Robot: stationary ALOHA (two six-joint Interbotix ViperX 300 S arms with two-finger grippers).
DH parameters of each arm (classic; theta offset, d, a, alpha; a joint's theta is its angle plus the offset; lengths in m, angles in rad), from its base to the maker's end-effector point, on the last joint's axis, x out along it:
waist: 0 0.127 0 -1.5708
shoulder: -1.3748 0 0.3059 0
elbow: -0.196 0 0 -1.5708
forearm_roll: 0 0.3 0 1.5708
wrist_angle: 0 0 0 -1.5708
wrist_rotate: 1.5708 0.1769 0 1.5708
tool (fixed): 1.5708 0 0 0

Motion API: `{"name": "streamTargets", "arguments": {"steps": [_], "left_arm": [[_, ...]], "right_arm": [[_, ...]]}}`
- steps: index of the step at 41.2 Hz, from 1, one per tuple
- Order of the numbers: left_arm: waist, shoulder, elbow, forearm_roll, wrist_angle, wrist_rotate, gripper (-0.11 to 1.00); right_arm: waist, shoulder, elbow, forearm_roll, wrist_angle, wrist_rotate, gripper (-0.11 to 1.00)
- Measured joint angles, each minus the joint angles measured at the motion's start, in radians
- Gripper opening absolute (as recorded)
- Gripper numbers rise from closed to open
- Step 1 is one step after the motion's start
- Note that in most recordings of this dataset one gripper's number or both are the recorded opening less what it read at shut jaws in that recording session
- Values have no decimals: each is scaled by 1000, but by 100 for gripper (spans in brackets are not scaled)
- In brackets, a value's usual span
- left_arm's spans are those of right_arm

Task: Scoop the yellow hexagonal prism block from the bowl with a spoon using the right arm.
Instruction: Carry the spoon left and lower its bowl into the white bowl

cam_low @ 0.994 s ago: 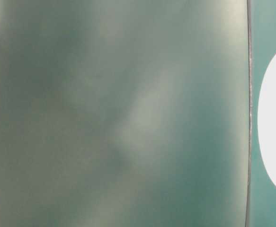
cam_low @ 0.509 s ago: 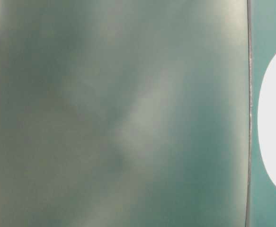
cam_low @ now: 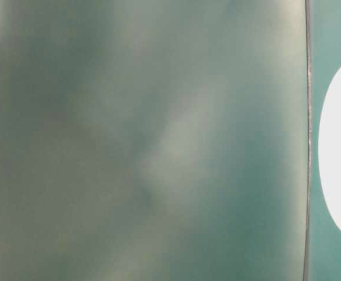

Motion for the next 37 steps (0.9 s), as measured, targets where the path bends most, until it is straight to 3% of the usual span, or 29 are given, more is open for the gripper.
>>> {"name": "streamTargets", "arguments": {"steps": [15, 21, 37], "left_arm": [[0, -32, -11, 3, 81, 43, 0], [0, -38, -11, 3, 110, 38, 0], [0, -38, -11, 3, 175, 41, 0]], "right_arm": [[-247, -133, -172, -2, 549, -130, 24], [-328, -132, -242, -5, 699, -138, 24], [-485, -87, -472, -103, 1060, -133, 24]]}}
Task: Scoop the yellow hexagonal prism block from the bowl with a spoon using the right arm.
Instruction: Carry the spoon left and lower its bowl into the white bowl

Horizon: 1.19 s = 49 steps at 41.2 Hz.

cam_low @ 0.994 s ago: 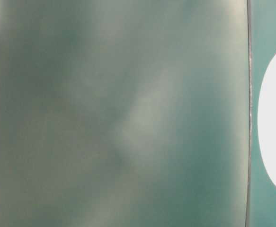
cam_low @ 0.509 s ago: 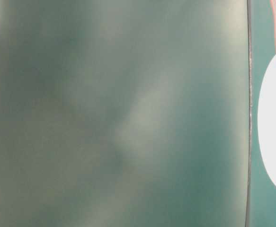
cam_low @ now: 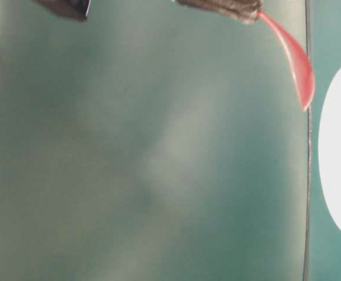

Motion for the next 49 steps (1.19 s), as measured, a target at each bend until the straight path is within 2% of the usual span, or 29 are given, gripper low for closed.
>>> {"name": "streamTargets", "arguments": {"steps": [14, 23, 28, 32, 40, 49], "left_arm": [[0, 0, 0, 0, 6, 0, 0], [0, -2, 0, 0, 8, -2, 0], [0, -3, 0, 0, 8, -3, 0], [0, -5, 0, 0, 8, -3, 0], [0, -9, 0, 0, 8, -3, 0], [0, -17, 0, 0, 8, -3, 0]], "right_arm": [[-18, 166, -190, -115, 216, 21, 24], [-20, 273, -316, -235, 359, 117, 24], [-20, 314, -365, -284, 416, 175, 24], [-20, 337, -397, -301, 456, 206, 24], [-20, 365, -433, -304, 489, 242, 24], [-20, 383, -440, -304, 499, 255, 24]]}}
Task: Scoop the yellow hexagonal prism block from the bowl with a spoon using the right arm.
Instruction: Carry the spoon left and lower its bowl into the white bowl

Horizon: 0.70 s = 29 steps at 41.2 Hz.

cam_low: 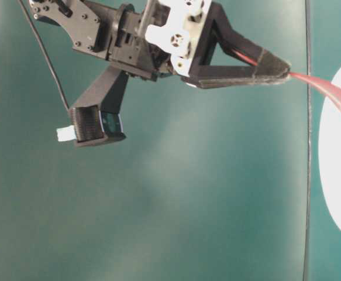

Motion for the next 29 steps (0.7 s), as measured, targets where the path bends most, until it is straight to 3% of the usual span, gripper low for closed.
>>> {"name": "streamTargets", "arguments": {"steps": [29], "left_arm": [[0, -15, 0, 2, 18, -3, 0]], "right_arm": [[0, 71, -2, 0, -14, 0, 24]]}}
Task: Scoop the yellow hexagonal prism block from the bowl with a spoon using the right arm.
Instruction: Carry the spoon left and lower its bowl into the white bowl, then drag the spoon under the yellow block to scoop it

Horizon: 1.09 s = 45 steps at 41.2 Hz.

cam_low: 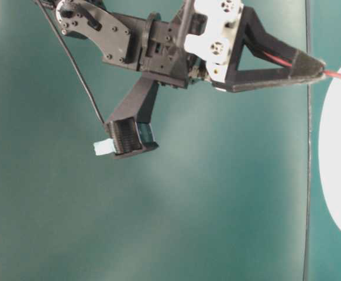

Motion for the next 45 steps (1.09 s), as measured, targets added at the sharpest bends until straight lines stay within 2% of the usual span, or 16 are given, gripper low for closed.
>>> {"name": "streamTargets", "arguments": {"steps": [18, 45], "left_arm": [[0, -6, -3, -2, 6, 0, 0], [0, -8, -3, -2, 6, 0, 0]], "right_arm": [[0, 40, 0, 0, -43, 0, 24], [-9, 64, 8, -18, -282, -5, 24]]}}
